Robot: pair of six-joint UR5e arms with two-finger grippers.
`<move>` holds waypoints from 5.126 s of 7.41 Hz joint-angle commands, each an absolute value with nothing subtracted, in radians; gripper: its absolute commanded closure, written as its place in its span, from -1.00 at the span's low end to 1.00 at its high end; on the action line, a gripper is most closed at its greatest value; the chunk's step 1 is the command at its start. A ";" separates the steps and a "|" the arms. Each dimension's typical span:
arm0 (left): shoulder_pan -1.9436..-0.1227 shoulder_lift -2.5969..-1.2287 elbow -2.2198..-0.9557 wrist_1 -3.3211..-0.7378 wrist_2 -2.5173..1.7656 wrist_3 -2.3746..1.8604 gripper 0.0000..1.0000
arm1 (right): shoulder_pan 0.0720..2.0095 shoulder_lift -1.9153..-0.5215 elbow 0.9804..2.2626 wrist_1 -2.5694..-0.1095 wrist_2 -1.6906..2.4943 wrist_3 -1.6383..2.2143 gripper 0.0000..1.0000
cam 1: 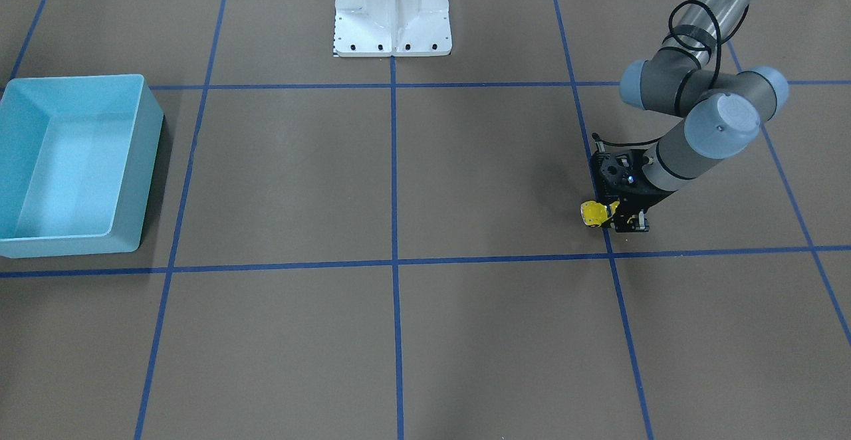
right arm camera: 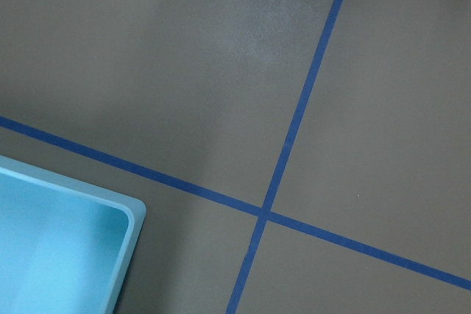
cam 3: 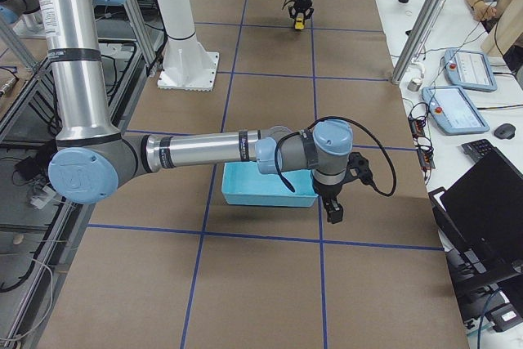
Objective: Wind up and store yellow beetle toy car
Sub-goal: 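Drag the held car backward along the table toward the left arm, then open the left gripper to release the car and lift the arm away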
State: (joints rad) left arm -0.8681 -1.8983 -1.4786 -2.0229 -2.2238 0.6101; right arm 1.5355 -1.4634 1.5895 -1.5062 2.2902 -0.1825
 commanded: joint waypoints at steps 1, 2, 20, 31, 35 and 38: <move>-0.879 -1.870 -1.471 -2.065 -2.244 0.612 1.00 | 1.536 -1.463 1.589 -1.506 2.290 -0.183 -1.00; -0.891 -1.864 -1.470 -2.065 -2.259 0.633 1.00 | 1.536 -1.463 1.589 -1.506 2.290 -0.183 -1.00; -1.055 -1.738 -1.313 -2.341 -2.414 0.775 -1.00 | 1.536 -1.462 1.591 -1.506 2.290 -0.183 -1.00; -1.101 -1.738 -1.393 -2.332 -2.456 0.273 -1.00 | 1.536 -1.463 1.589 -1.506 2.290 -0.183 -1.00; -1.212 -1.715 -1.393 -2.321 -2.448 -0.212 -1.00 | 1.529 -1.462 1.601 -1.505 2.292 -0.184 -1.00; -1.354 -1.721 -1.425 -2.118 -2.442 -0.270 -1.00 | 1.479 -1.457 1.641 -1.421 2.284 -0.196 -1.00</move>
